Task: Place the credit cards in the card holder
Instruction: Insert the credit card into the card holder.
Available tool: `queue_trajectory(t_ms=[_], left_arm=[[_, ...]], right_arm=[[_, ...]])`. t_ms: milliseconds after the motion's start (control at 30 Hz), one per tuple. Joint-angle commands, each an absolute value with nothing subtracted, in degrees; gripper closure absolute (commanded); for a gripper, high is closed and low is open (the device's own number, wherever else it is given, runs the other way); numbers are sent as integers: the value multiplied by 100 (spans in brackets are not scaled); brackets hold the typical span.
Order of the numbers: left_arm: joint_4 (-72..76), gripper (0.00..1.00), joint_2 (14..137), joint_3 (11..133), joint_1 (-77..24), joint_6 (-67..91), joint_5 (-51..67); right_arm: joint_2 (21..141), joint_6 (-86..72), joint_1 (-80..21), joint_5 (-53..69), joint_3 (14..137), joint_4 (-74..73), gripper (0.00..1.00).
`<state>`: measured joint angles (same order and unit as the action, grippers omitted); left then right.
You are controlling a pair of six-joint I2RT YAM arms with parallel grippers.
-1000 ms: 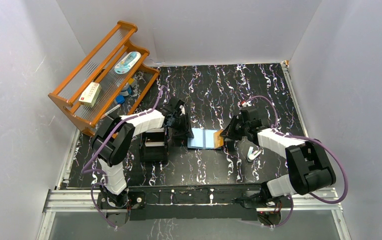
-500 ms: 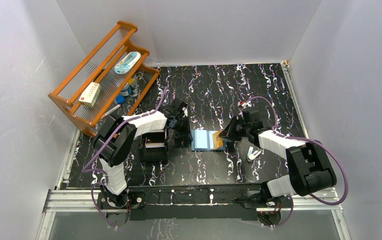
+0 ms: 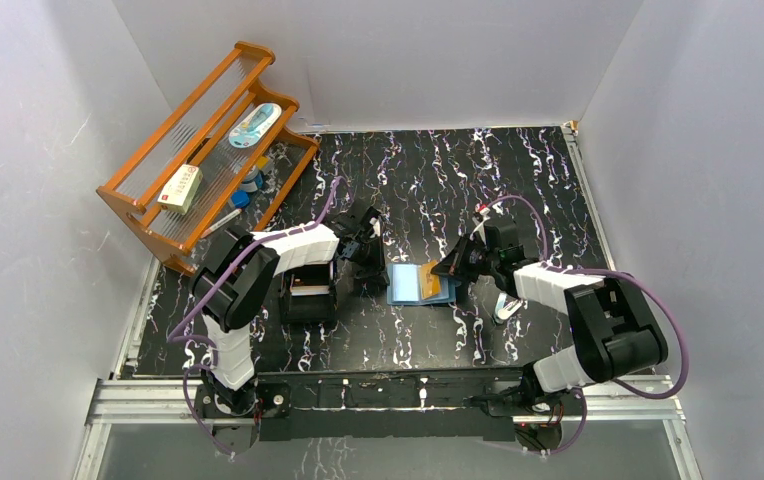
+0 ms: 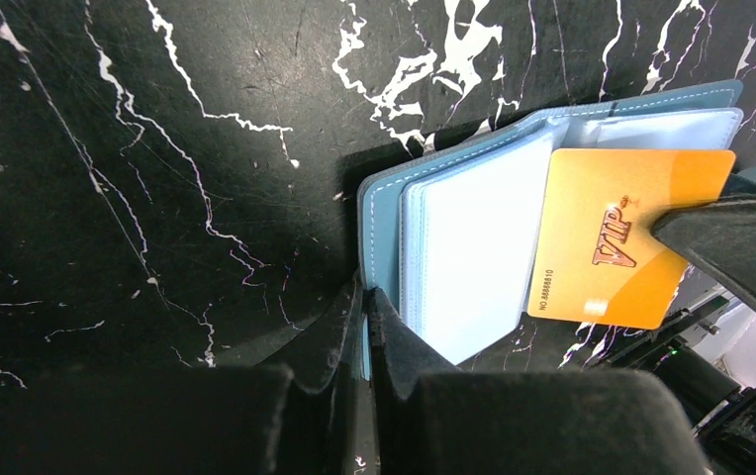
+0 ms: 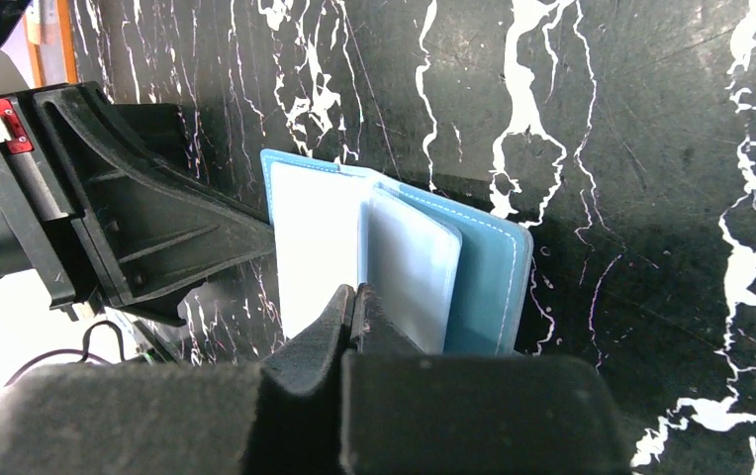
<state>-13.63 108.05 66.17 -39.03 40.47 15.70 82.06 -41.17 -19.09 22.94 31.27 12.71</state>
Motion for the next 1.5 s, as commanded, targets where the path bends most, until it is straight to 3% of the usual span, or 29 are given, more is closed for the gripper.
queue_trajectory(t_ms=[0, 767, 933, 1133, 1467], left_arm=[[-1433, 97, 10825, 6720, -3972, 3990, 1602], [-1433, 97, 10838, 6601, -4110, 4095, 1485], [-1439, 96, 10827, 6596, -4121, 4092, 1441], [-1441, 94, 10775, 6507, -4130, 4092, 1391], [-1415, 93, 10824, 6521, -4174, 4131, 1379]], right_arm=[[8294, -4268, -1889, 2514, 2997, 1958, 100], [8607, -4717, -1890, 2536, 2610, 2689, 100], [8761, -4608, -1890, 2595, 2676, 2521, 85], [8639, -4090, -1900, 2183, 3116, 1287, 71], [8522, -4014, -2080, 1904, 3375, 702, 76]])
